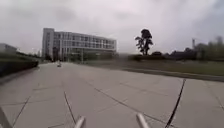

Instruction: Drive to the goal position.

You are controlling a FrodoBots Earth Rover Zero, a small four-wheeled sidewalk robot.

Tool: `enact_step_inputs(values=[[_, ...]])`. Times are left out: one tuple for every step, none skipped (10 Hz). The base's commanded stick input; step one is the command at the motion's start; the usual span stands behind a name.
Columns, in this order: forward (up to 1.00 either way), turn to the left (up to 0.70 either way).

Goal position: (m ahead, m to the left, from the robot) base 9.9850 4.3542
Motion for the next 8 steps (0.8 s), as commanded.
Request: enact_step_inputs(values=[[0.7,0.0],[0.7,0.0],[0.7,0.0],[0.7,0.0],[0.7,0.0],[0.7,0.0],[0.7,0.0],[0.7,0.0]])
